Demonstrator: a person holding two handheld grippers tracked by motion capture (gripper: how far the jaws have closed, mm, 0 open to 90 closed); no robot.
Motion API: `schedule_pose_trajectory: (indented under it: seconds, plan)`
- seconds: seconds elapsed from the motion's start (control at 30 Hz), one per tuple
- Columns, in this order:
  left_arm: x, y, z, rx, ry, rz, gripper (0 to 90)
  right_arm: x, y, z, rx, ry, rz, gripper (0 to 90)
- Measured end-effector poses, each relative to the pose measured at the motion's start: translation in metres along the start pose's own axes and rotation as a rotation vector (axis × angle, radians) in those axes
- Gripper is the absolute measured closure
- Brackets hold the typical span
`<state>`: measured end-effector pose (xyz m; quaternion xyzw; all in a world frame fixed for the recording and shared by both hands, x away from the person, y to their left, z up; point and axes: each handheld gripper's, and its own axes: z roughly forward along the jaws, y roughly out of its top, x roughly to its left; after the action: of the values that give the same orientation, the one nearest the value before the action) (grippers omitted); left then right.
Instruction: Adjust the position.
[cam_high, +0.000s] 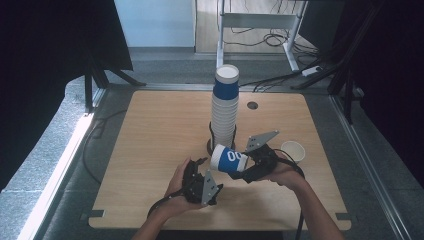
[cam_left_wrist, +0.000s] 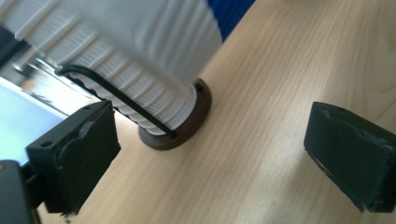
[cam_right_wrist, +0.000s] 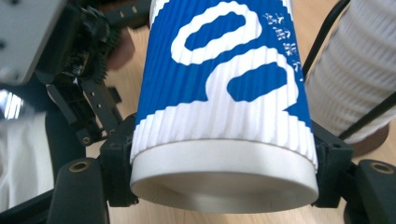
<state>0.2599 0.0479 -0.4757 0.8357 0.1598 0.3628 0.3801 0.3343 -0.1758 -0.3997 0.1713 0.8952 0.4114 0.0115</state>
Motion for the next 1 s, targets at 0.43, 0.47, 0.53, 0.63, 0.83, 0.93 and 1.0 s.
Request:
schedule_pose_trajectory:
  seconds: [0.43,0.47,0.53,0.63,0.83,0.93,1.0]
  plan:
    - [0.027,-0.009,-0.010,-0.109,-0.148,-0.294,4.8,0.006,-0.028,0.009,-0.233,-0.028,0.027,28.7]
    - [0.028,-0.009,-0.011,-0.114,-0.158,-0.306,4.9,0.006,-0.030,0.010,-0.246,-0.024,0.034,28.7]
    - [0.030,-0.009,-0.012,-0.122,-0.175,-0.327,4.8,0.007,-0.034,0.012,-0.272,-0.030,0.037,28.6]
    - [0.032,-0.010,-0.013,-0.139,-0.201,-0.364,4.8,0.009,-0.038,0.014,-0.311,-0.036,0.036,28.7]
    - [0.039,-0.011,-0.017,-0.182,-0.267,-0.457,4.8,0.014,-0.048,0.017,-0.400,-0.057,0.039,28.7]
    - [0.042,-0.011,-0.018,-0.206,-0.296,-0.498,4.7,0.016,-0.053,0.019,-0.442,-0.067,0.047,28.7]
    - [0.043,-0.012,-0.019,-0.216,-0.310,-0.517,4.7,0.017,-0.057,0.021,-0.461,-0.073,0.047,28.7]
